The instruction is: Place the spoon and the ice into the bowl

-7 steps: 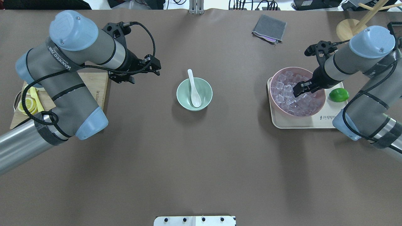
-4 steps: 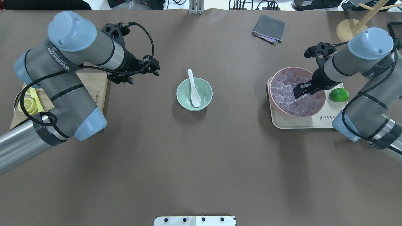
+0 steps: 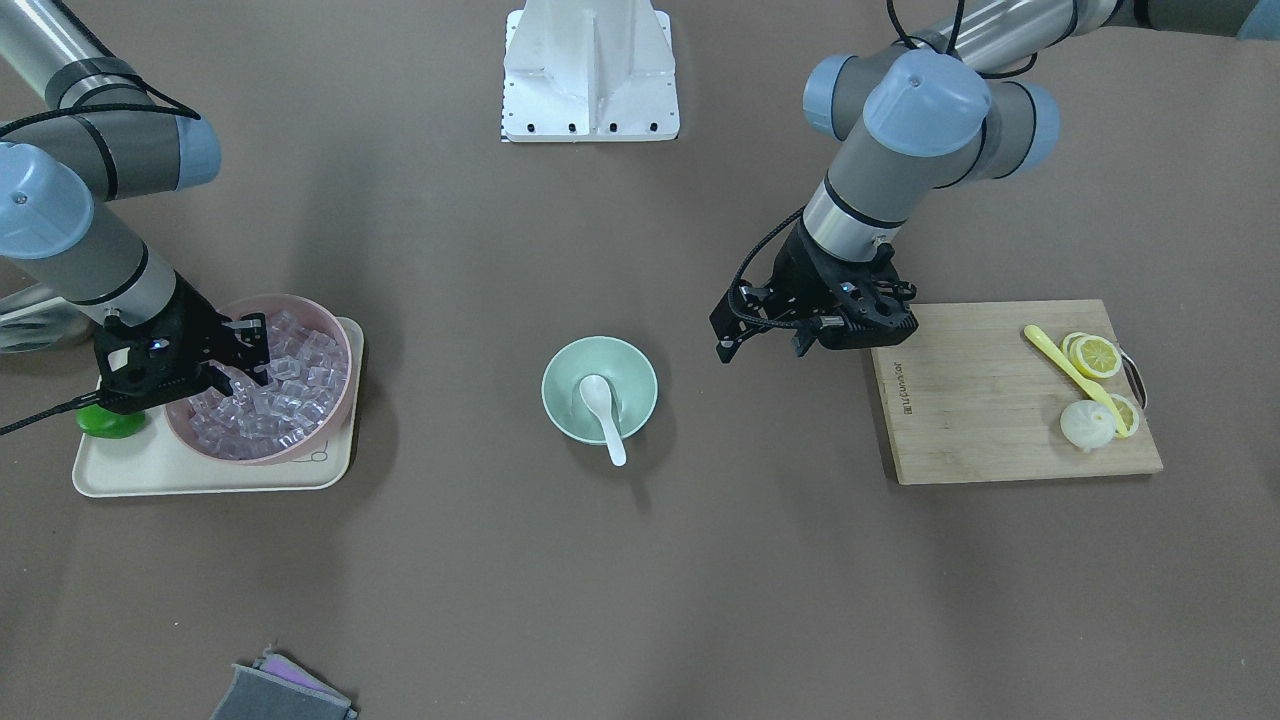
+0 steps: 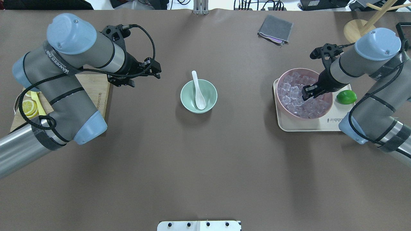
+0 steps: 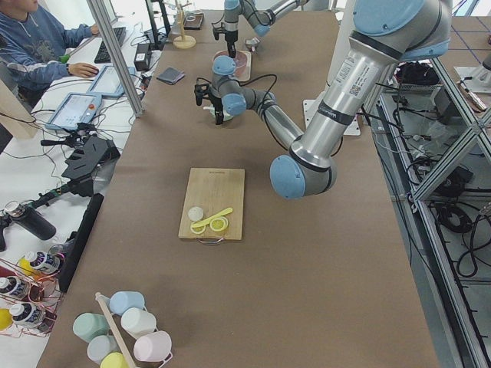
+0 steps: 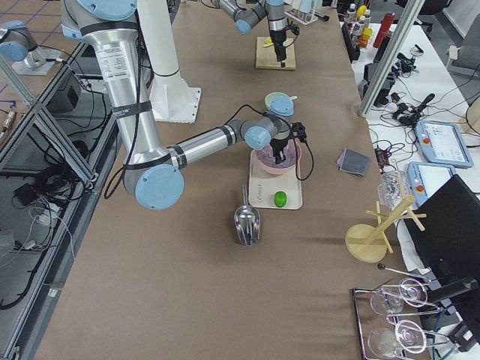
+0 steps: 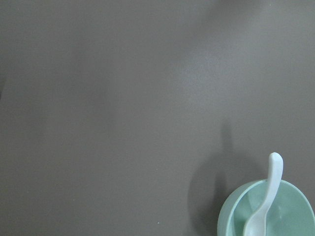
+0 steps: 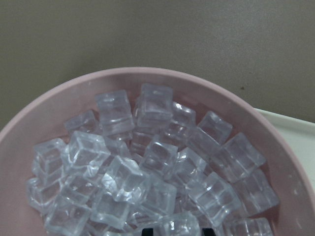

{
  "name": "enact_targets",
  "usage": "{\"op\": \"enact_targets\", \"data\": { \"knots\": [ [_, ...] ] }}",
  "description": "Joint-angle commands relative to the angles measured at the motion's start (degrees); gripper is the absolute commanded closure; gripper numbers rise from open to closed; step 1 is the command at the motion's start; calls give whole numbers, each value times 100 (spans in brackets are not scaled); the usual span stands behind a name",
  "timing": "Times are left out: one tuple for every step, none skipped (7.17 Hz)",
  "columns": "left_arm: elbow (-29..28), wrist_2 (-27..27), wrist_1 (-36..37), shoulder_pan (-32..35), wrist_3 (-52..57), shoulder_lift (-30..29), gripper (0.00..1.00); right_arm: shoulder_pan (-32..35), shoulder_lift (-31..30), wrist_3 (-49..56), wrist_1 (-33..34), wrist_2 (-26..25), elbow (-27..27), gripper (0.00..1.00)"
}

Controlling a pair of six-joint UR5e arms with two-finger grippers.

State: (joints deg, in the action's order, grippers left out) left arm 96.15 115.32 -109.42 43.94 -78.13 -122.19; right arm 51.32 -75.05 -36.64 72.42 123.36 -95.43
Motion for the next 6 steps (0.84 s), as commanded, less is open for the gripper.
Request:
{"op": "enact_targets", "data": {
  "knots": [
    [1, 0, -10, 0, 0, 2, 3, 9, 34, -1, 9, 39, -46, 100],
    [1, 0, -10, 0, 0, 2, 3, 114, 156, -1, 52, 222, -63, 100],
    [1, 8, -10, 0, 0, 2, 3, 324, 262, -1, 105, 511, -81, 100],
    [9, 8, -10, 0, 0, 2, 3, 352, 280, -1, 105, 549, -81, 100],
    [53, 17, -10, 9, 0, 2, 3, 361, 394, -106, 114, 558, -81, 100],
    [140, 43, -1, 35, 9, 54, 3, 283, 725, -716, 140, 549, -81, 100]
  ]
}}
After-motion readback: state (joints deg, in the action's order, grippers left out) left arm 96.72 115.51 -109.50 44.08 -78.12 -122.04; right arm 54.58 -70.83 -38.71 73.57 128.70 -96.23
